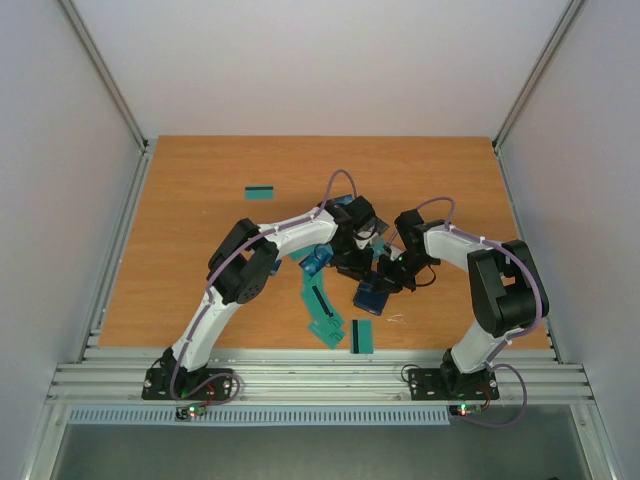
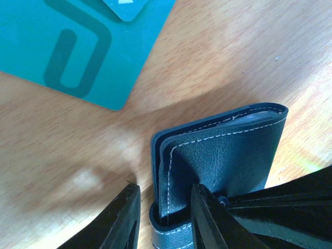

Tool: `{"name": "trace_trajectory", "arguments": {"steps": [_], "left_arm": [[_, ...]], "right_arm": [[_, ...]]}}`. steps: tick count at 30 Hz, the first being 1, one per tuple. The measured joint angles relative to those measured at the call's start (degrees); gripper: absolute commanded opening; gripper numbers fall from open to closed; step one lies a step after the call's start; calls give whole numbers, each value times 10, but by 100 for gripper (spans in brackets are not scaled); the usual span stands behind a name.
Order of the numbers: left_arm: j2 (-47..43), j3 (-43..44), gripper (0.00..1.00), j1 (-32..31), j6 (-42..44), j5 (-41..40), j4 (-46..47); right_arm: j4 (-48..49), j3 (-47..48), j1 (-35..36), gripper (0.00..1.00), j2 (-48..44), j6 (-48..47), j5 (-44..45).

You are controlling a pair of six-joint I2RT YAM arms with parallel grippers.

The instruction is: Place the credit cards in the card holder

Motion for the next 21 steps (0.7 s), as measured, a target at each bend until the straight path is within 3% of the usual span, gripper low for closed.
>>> {"name": "trace_trajectory", "arguments": {"steps": [8, 21], "left_arm": [[-21, -30, 39, 0, -8, -10, 17], [-36, -47, 41, 2, -14, -28, 21]], "right_arm": [[-1, 1, 0, 1, 0, 0, 1], [-15, 29, 0, 1, 0, 5, 4]]}}
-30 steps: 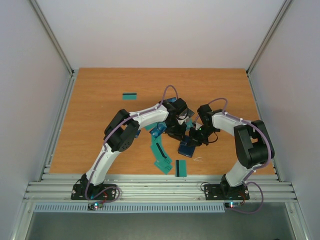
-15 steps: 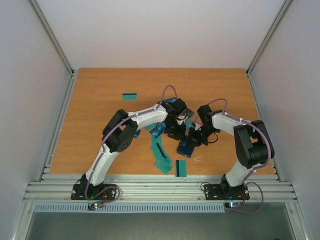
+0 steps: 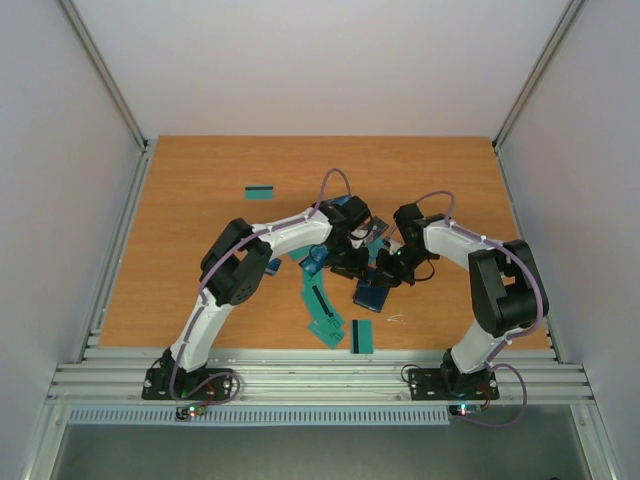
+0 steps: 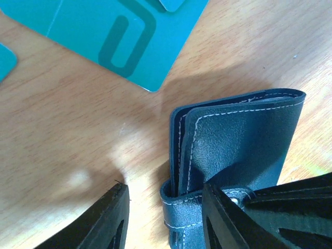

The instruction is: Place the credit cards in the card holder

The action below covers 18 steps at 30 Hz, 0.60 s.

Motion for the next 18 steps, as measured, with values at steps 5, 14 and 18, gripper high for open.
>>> {"name": "trace_trajectory", "arguments": {"steps": [5, 14, 18], "left_arm": [[-5, -6, 43, 2, -1, -2, 4], [-26, -13, 43, 2, -1, -1, 7], [-30, -14, 43, 2, -1, -1, 8]], "right_arm": [[-6, 9, 0, 1, 0, 5, 0], [-7, 9, 0, 1, 17, 5, 2], [-7, 9, -1, 1, 26, 4, 1]]}}
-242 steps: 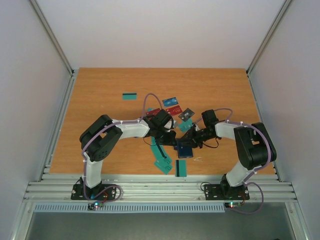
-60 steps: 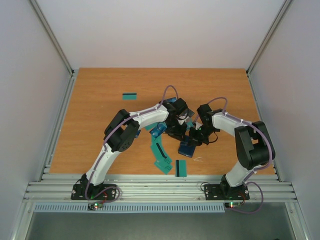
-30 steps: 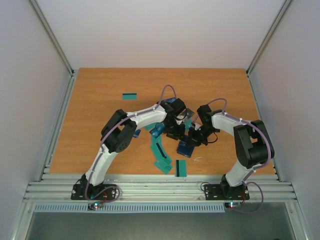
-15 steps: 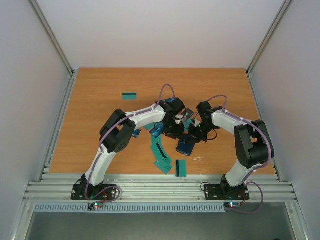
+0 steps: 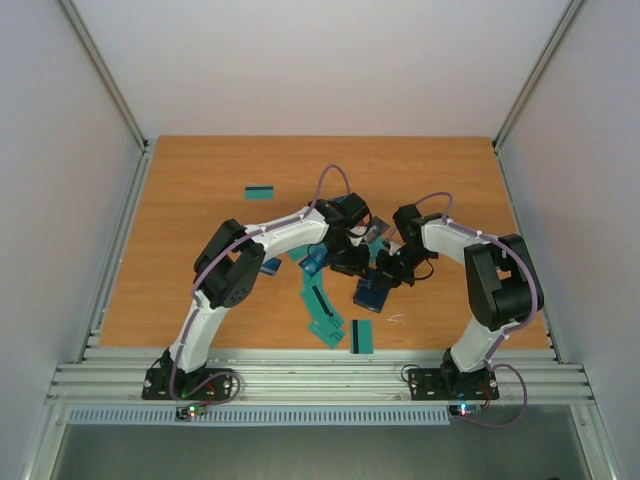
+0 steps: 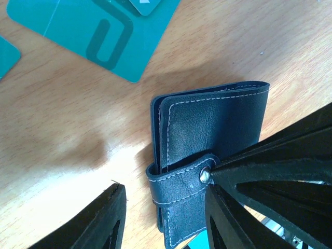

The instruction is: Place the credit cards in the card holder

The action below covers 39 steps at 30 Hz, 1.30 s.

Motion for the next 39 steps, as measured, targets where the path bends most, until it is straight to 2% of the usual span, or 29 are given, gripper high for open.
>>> {"name": "trace_trajectory", "arguments": {"steps": [17, 30, 39], "left_arm": [[-4, -14, 41, -2, 4, 26, 18], [-4, -14, 34, -8, 4, 28, 28], [-4, -14, 34, -19, 4, 28, 29]], "right_arm": [[-1, 5, 0, 1, 5, -1, -5], [-7, -1, 0, 1, -4, -1, -6], [-11, -6, 0, 1, -16, 0, -6]]}}
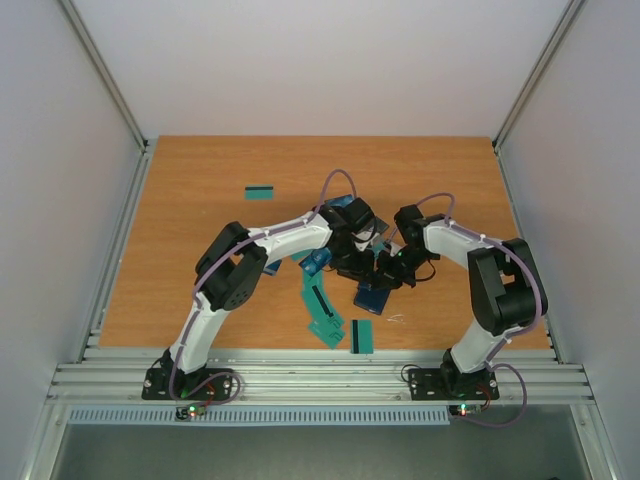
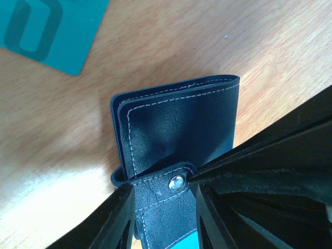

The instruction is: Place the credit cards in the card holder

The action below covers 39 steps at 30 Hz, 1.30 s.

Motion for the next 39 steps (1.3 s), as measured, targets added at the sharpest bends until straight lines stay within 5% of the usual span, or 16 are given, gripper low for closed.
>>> {"name": "trace_trajectory", "arguments": {"steps": [39], "left_arm": [[14, -8, 29, -10, 12, -17, 10]], "right_arm": [[-4, -21, 0, 1, -2, 0, 6]]}}
